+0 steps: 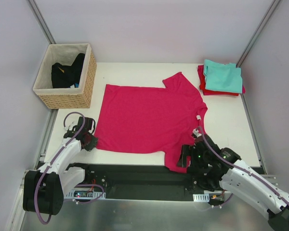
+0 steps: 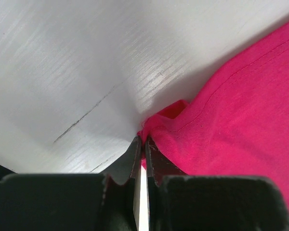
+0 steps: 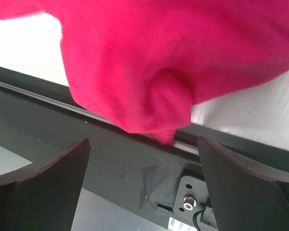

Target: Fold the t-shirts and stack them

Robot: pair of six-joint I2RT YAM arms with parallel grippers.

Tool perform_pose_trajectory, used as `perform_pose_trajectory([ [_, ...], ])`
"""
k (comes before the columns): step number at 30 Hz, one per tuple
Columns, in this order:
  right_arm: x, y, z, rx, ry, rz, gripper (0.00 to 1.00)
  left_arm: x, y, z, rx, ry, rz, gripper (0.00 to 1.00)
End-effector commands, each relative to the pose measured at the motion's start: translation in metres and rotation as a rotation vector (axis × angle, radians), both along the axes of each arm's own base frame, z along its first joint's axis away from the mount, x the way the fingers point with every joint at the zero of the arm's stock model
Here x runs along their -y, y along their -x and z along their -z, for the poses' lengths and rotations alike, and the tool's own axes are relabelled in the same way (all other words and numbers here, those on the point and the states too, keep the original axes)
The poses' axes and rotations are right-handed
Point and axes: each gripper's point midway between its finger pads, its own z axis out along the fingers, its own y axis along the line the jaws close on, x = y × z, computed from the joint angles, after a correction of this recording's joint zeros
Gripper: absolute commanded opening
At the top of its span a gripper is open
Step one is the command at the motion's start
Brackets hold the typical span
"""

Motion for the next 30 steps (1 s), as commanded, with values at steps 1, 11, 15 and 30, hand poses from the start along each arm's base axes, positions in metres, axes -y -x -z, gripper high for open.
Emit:
perform_pose_trajectory([
  [1,-0.006,0.010,0.010,-0.062,-0.008,0.034,0.99,0.002,0.007,0.006,-0.015,0.016,0.012,0.00],
  [11,-0.020,0.005,0.028,-0.046,-0.006,0.036,0.93,0.003,0.005,0.005,-0.007,0.021,0.023,0.00],
  [15,-0.024,0.002,0.030,-0.040,-0.002,0.036,0.75,0.003,0.005,0.005,-0.008,0.020,0.024,0.00],
  [30,-0.019,0.000,0.030,-0.033,0.033,0.048,0.01,0.002,0.003,0.004,-0.012,0.017,0.018,0.00],
])
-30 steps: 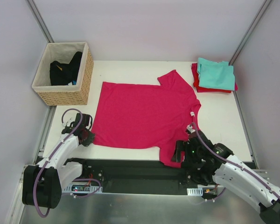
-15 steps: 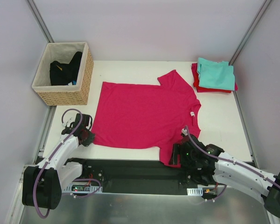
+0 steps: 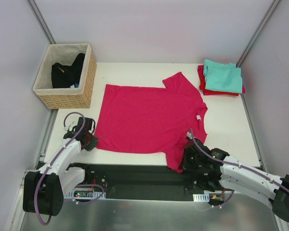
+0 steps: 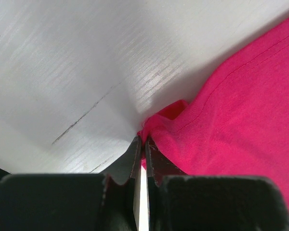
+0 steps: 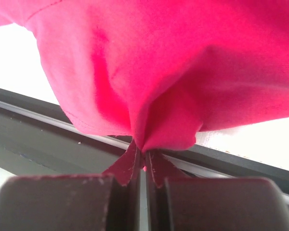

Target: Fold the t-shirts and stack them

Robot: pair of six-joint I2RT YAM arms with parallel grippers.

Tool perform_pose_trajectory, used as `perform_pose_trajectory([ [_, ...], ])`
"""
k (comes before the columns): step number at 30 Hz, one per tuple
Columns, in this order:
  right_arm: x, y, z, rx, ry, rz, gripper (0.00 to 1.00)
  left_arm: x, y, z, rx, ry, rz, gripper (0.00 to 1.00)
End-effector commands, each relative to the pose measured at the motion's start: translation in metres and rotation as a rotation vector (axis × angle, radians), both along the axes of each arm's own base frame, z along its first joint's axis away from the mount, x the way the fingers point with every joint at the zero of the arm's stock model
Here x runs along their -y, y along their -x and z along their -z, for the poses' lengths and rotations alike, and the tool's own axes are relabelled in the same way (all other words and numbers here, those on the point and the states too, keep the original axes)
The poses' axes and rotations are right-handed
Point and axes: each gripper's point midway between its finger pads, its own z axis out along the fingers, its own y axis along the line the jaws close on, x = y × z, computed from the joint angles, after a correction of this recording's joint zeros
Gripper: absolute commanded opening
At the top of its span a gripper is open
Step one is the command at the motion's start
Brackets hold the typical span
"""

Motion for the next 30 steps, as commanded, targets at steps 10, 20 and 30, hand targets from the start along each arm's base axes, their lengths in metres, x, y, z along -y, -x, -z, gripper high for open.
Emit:
perform_pose_trajectory([
  [10,0.006,-0.044,-0.061,0.233,0.087,0.006,0.01,0.007,-0.009,-0.014,0.037,0.036,0.053,0.00],
  [20,0.007,-0.084,-0.109,0.393,0.157,0.046,0.01,0.014,-0.039,-0.049,0.132,0.046,0.106,0.00],
  [30,0.044,-0.109,-0.126,0.446,0.246,0.188,0.01,0.013,-0.059,-0.064,0.148,0.028,0.116,0.00],
])
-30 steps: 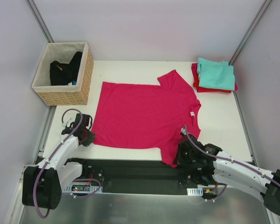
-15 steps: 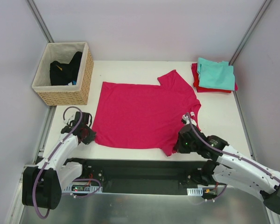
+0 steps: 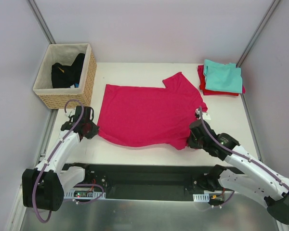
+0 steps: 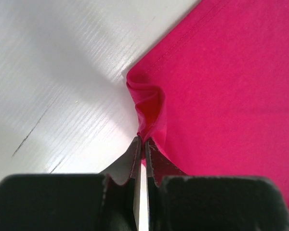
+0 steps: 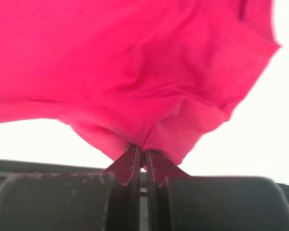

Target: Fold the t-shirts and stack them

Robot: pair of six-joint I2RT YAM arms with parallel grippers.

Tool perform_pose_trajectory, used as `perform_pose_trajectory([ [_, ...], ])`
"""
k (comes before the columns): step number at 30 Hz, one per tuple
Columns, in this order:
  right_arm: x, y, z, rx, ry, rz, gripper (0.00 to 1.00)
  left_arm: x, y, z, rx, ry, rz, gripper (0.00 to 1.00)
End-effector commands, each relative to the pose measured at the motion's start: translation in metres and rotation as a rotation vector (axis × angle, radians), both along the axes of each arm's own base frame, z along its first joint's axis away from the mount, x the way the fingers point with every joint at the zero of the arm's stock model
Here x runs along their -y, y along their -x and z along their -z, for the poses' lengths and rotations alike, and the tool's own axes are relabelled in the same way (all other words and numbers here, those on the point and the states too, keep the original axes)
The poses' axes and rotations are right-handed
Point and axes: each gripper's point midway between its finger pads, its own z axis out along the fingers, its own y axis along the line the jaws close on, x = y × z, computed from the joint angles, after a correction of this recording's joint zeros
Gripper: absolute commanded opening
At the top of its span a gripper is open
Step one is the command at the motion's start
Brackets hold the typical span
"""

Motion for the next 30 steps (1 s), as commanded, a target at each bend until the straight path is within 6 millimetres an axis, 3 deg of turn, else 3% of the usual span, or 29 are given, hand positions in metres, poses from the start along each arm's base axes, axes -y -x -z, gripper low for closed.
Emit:
perform_pose_trajectory([
  [1,0.025,-0.015,-0.019,0.059,0.051,0.076,0.01,-0.003,-0.012,-0.009,0.010,-0.016,0.006,0.00],
  [13,0.048,-0.039,-0.021,0.049,0.054,0.182,0.01,-0.004,-0.028,-0.016,0.028,-0.021,-0.014,0.00],
  [30,0.019,-0.072,-0.014,-0.001,-0.011,0.134,0.01,-0.001,-0.046,-0.026,0.044,-0.015,-0.012,0.00],
])
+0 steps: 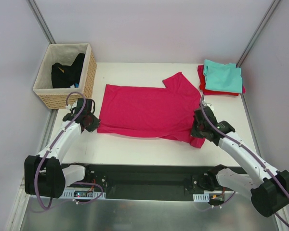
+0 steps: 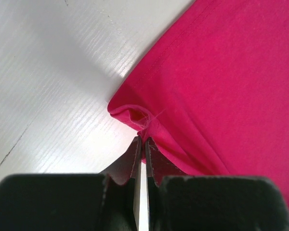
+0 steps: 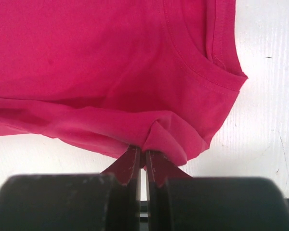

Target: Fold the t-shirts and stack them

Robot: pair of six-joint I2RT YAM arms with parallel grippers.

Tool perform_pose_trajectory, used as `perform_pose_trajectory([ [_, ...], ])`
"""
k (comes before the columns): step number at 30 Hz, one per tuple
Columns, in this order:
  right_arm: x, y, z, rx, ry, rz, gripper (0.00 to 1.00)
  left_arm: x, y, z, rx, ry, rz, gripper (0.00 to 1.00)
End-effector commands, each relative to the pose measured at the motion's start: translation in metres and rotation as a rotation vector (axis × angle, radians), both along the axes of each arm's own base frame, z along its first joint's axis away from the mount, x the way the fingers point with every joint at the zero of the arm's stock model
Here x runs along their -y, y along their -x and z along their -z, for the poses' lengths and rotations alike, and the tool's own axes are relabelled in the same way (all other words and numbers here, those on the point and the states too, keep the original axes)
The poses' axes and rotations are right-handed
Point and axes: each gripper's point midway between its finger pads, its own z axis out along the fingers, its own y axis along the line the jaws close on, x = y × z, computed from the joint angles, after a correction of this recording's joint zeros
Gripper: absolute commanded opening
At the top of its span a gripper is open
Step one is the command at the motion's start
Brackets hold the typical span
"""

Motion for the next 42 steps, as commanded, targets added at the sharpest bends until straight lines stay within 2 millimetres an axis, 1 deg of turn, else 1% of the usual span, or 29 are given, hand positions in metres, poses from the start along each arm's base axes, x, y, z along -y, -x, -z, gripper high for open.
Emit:
perform_pose_trajectory([
  [1,-0.011,-0.020,-0.023,0.070,-0.044,-0.016,0.01,-0.005,-0.015,-0.017,0.053,-0.014,-0.017,0.00],
  [7,-0.011,-0.027,-0.035,0.099,-0.050,-0.014,0.01,-0.005,-0.017,-0.022,0.070,-0.012,-0.017,0.00],
  [11,-0.014,-0.033,-0.051,0.125,-0.067,-0.019,0.01,-0.002,-0.016,-0.023,0.070,0.000,-0.011,0.00],
  [16,-0.015,-0.035,-0.062,0.139,-0.067,-0.026,0.01,-0.001,-0.019,-0.028,0.085,0.005,-0.007,0.00],
  [21,-0.016,-0.036,-0.057,0.123,-0.065,-0.028,0.01,-0.001,-0.022,-0.031,0.089,0.007,-0.004,0.00],
  [26,-0.015,-0.037,-0.049,0.112,-0.053,-0.021,0.01,-0.001,-0.024,-0.029,0.077,0.007,-0.009,0.00],
  [28,-0.012,-0.038,-0.047,0.112,-0.045,-0.006,0.01,0.000,-0.026,-0.027,0.070,0.007,-0.010,0.00],
  [30,-0.009,-0.041,-0.045,0.111,-0.043,0.008,0.01,-0.001,-0.029,-0.028,0.069,0.005,-0.012,0.00],
  [35,-0.008,-0.045,-0.041,0.102,-0.050,0.016,0.01,-0.001,-0.037,-0.027,0.057,-0.005,-0.015,0.00],
  [42,0.003,-0.054,-0.032,0.081,-0.047,0.051,0.01,0.003,-0.053,-0.022,0.038,0.008,-0.019,0.00],
])
